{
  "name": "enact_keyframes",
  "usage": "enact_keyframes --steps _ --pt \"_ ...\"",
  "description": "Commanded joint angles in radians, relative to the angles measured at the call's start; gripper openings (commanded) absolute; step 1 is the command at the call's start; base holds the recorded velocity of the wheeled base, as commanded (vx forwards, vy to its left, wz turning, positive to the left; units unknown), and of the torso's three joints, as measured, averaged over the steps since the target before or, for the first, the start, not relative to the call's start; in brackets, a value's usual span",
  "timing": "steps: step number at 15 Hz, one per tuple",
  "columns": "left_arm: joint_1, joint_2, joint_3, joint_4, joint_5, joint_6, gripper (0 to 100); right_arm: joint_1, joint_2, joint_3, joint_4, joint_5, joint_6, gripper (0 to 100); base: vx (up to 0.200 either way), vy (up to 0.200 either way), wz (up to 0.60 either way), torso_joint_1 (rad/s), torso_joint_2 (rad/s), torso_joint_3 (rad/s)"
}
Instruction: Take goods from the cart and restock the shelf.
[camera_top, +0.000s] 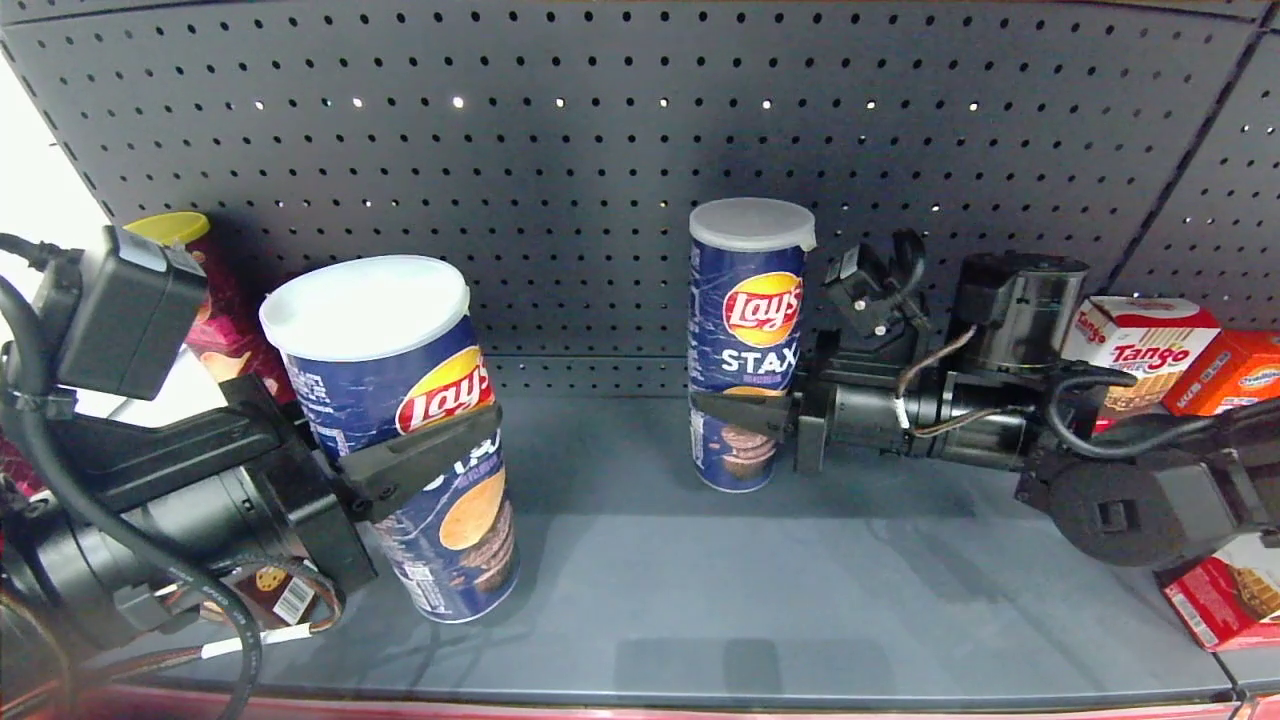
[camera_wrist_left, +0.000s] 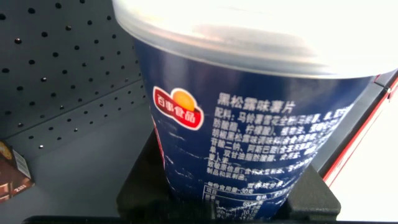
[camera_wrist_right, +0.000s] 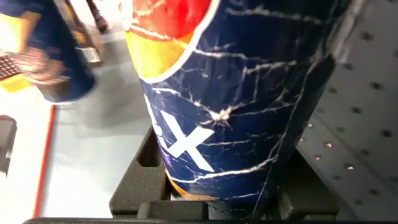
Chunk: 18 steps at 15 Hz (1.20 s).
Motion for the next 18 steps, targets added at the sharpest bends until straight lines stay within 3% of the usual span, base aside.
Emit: enact_keyframes --steps 1,5,8,12,18 --pt "0.000 -0.005 0.004 -0.002 0.000 0.000 0 0.053 -0.101 0.058 -0.002 -0.038 0.004 0 0.000 0.000 0.00 0.000 0.00 0.000" --pt "0.000 -0.005 0.004 -0.002 0.000 0.001 0 0.102 -0.184 0.192 -0.059 -0.084 0.013 0 0.000 0.000 0.00 0.000 0.00 0.000" --pt "0.000 -0.011 0.007 -0.002 0.012 0.001 0 0.166 -0.190 0.350 -0.217 -0.192 0.016 0 0.000 0.000 0.00 0.000 0.00 0.000" --pt "0.000 -0.011 0.009 -0.002 0.021 0.001 0 0.174 -0.181 0.500 -0.335 -0.202 0.016 0 0.000 0.000 0.00 0.000 0.00 0.000" --pt "-0.002 -0.011 0.016 -0.002 0.038 0.001 0 0.172 -0.129 0.528 -0.392 -0.204 0.014 0 0.000 0.000 0.00 0.000 0.00 0.000"
